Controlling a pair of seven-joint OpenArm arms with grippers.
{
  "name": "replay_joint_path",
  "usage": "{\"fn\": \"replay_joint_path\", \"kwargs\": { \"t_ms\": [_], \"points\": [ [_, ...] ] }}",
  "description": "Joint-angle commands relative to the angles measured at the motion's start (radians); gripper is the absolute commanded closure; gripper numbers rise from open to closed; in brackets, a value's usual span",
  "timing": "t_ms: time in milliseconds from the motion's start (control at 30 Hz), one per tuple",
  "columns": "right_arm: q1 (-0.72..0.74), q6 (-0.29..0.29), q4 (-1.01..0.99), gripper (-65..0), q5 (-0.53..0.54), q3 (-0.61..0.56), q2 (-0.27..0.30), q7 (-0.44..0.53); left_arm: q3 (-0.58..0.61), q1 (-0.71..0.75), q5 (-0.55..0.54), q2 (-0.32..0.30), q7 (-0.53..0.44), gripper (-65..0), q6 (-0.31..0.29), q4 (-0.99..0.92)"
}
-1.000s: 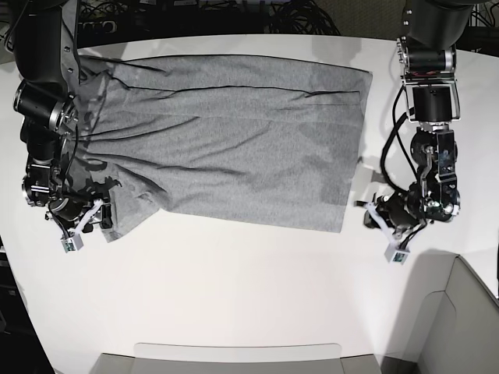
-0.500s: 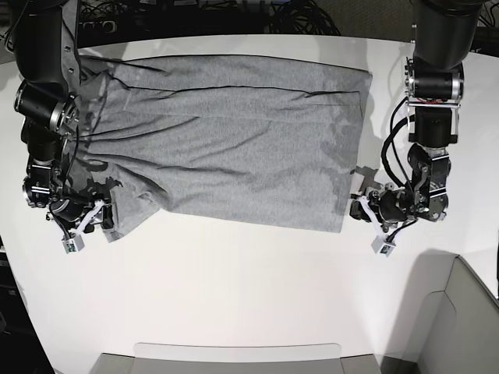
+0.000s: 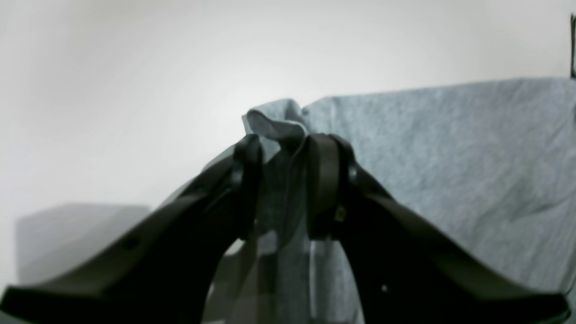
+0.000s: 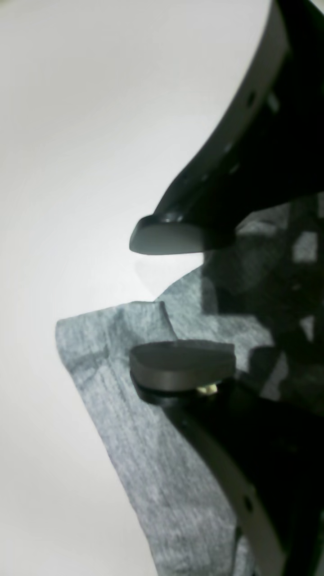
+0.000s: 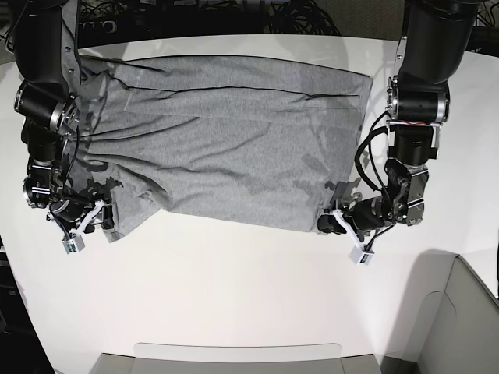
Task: Fold the T-shirt properly
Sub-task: 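Move the left gripper to the other hem corner and grasp both corners, then fold the hem with both grippers up over toward the collar edge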
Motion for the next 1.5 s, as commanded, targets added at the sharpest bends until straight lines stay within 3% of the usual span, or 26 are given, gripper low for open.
{"fn": "replay_joint_path", "kwargs": {
  "t_ms": [0, 67, 167, 233, 367, 500, 633, 900, 1100, 1467],
  "points": [
    [-0.024, 0.023, -0.018, -32.4, -0.075, -0.006, -0.008, -0.146, 0.027, -0.013, 0.024, -0.003, 0.027, -18.8, 0.004, 0.003],
    [-0.022, 0.025, -0.018, -32.1, -0.079, -0.01, -0.009, -0.146, 0.076, -0.012, 0.024, -0.003, 0.027, -15.2, 0.004, 0.003],
    [-0.017, 0.025, -0.018, -25.9, -0.08, -0.01, -0.018, -0.146, 0.128, -0.012, 0.022, 0.007, 0.027, -5.3, 0.004, 0.003],
    [-0.014, 0.025, -0.016, -17.3, -0.08, -0.01, -0.029, -0.146, 0.137, -0.01, 0.022, 0.008, 0.03, 0.0, 0.004, 0.001],
    [-0.017, 0.023, 0.025, -0.6, -0.079, -0.01, -0.034, -0.146, 0.142, 0.014, 0.024, 0.005, 0.034, 0.0, 0.066, 0.006],
    [-0.028, 0.023, 0.148, 0.0, -0.075, -0.007, -0.061, -0.151, 0.117, 0.016, 0.022, -0.012, 0.029, 0.0, 0.073, 0.008],
    [-0.066, 0.023, 0.295, 0.0, -0.057, -0.006, -0.08, -0.151, 0.005, 0.016, 0.022, -0.036, 0.038, 0.0, 0.073, 0.04],
    [-0.151, 0.027, 0.565, 0.0, -0.029, -0.007, -0.14, -0.152, -0.108, 0.134, 0.022, -0.069, 0.176, 0.0, 0.075, 0.364],
    [-0.198, 0.027, 0.659, 0.0, -0.028, -0.006, -0.157, -0.158, -0.176, 0.206, 0.022, -0.069, 0.273, 0.0, 0.139, 0.563],
    [-0.232, 0.034, 0.869, 0.0, 0.047, 0.053, -0.152, -0.352, -0.179, 0.28, 0.022, -0.069, 0.383, 0.0, 0.147, 0.796]
  ]
}}
